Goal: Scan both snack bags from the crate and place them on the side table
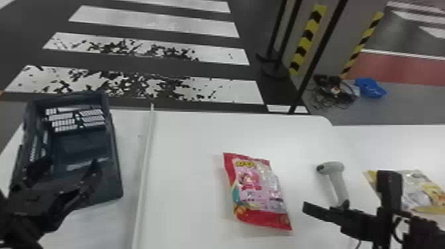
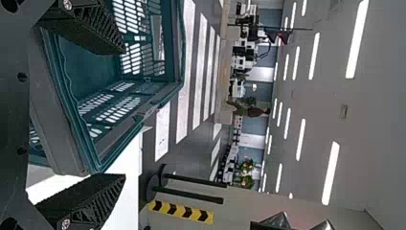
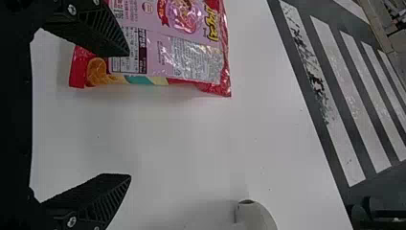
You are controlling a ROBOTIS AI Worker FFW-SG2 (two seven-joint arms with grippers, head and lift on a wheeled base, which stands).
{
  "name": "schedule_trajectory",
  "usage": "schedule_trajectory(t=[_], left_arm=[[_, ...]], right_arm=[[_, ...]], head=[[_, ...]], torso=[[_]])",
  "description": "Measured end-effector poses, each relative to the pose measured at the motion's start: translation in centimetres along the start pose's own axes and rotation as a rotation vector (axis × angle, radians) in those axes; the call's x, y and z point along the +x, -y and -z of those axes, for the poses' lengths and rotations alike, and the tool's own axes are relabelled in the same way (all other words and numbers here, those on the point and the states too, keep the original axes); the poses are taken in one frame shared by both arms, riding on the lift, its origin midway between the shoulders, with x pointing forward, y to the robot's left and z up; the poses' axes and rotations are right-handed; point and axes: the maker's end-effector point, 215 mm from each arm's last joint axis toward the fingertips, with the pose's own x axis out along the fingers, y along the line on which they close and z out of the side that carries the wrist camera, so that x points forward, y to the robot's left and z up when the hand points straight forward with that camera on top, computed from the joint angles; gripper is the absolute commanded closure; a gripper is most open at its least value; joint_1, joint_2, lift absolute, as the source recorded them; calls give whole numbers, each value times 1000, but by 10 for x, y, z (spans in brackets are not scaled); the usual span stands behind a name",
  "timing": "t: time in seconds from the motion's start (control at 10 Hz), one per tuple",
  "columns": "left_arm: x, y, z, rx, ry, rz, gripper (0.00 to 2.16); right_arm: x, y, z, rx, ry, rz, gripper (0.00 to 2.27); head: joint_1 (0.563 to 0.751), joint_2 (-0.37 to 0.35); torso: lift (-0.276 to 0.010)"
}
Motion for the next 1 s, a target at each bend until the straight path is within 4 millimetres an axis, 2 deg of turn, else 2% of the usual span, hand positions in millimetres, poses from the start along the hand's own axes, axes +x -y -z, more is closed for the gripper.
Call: schedule_trajectory(t=[0.5, 1.0], left_arm=[[-1, 0, 3, -2, -6, -1, 80], [0, 0, 5, -2, -9, -1, 80]], right_arm=[[33, -43, 20, 32, -89, -138, 120], [58, -58, 33, 45, -146, -185, 120]], head=[[695, -95], [695, -62]], torso=[[-95], [-95]])
